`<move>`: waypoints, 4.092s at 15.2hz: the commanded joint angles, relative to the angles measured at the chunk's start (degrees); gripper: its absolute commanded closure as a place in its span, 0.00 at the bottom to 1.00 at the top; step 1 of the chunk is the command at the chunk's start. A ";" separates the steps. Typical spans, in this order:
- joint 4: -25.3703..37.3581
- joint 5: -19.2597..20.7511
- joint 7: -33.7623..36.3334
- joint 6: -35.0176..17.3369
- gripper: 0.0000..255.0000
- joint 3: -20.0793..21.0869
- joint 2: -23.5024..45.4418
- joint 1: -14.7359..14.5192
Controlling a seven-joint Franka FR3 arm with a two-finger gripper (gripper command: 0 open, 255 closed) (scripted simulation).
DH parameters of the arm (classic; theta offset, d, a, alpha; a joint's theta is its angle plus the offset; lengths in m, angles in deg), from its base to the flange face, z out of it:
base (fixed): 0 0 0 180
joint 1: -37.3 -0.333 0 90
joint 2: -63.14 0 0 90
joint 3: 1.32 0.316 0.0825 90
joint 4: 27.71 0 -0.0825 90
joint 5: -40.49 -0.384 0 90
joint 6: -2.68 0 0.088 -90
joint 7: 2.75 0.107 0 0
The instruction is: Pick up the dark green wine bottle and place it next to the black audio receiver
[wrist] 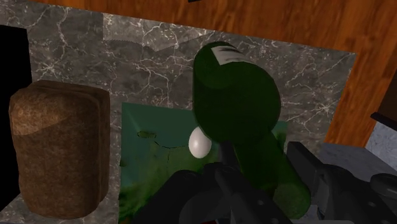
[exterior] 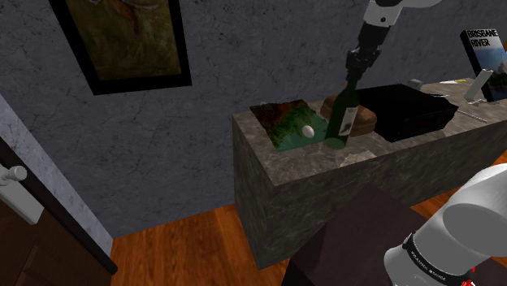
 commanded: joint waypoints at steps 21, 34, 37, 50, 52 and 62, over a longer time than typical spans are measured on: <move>21.15 -1.01 -0.61 17.36 1.00 0.07 3.85 -0.45; 27.76 -1.56 -17.35 19.63 1.00 -11.04 8.26 5.07; 30.73 -2.69 -22.35 20.20 1.00 -14.35 10.97 6.78; 44.34 -12.60 -41.41 22.30 1.00 -25.18 26.42 16.75; 41.51 -11.82 -41.12 20.30 1.00 -24.99 25.33 16.16; 29.63 -9.27 -40.18 11.26 1.00 -24.21 21.54 14.55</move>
